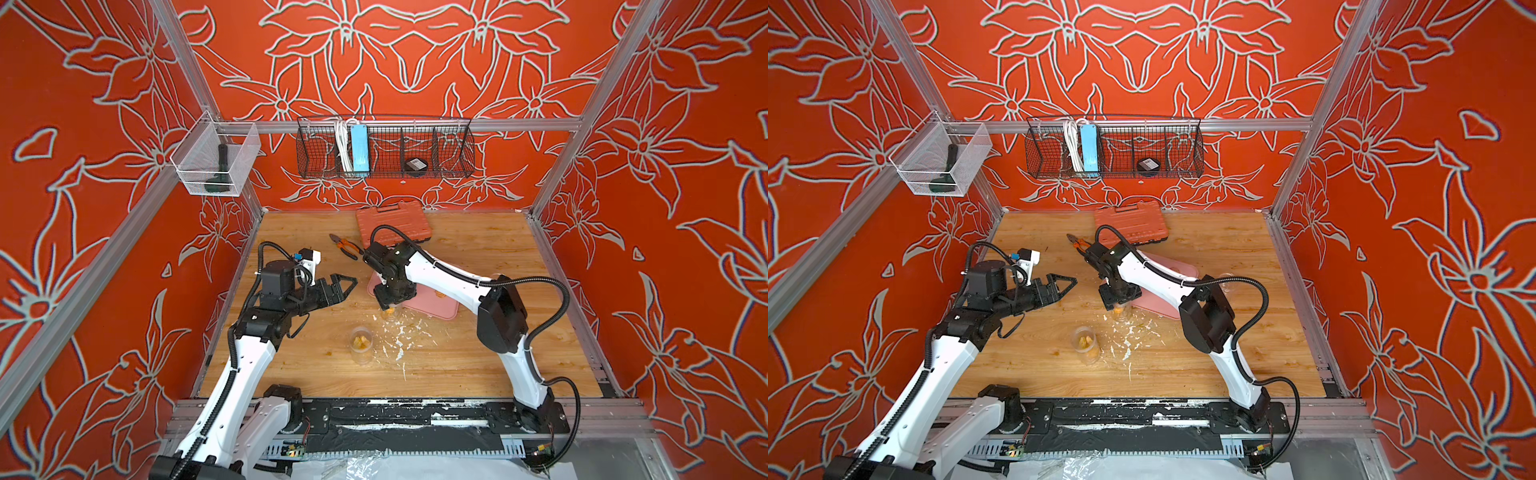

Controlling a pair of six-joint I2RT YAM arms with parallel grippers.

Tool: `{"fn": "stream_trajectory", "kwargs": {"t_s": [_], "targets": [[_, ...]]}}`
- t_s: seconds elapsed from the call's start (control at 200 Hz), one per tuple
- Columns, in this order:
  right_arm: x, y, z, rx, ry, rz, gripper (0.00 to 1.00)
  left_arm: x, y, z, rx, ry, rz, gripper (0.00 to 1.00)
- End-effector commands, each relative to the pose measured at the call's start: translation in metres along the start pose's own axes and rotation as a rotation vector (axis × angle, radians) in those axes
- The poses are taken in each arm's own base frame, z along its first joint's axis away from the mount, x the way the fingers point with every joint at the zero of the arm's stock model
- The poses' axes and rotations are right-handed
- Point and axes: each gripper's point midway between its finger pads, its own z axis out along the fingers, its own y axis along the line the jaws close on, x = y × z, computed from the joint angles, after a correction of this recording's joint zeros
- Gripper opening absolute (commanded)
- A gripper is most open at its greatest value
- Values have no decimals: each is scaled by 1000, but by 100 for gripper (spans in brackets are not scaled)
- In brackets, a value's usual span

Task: Pour the cookies out of the jar
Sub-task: Pick up the jar from the center of the board.

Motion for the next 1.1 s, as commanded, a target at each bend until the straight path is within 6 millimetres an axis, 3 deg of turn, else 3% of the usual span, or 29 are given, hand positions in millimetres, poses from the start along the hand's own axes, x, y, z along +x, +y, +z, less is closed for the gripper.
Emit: {"fn": "stream_trajectory", "kwargs": {"t_s": [0.0,0.235,0.515,0.786,1.091], "targets": [[2,-3,-8,5,7,3,65,-1,-3,-2,21,-8,18,98],[5,-5,-16,-10,-7,13,63,2,-7,-1,48,2,8,98],[12,-9,-44,-118,-52,59,62,3,-12,0,81,21,-6,98],[25,-33,-66,-300,-107,166,61,4,-24,4,149,64,-22,98],[49,-64,-102,-621,-199,309,60,15,-52,5,394,131,-36,98]]}}
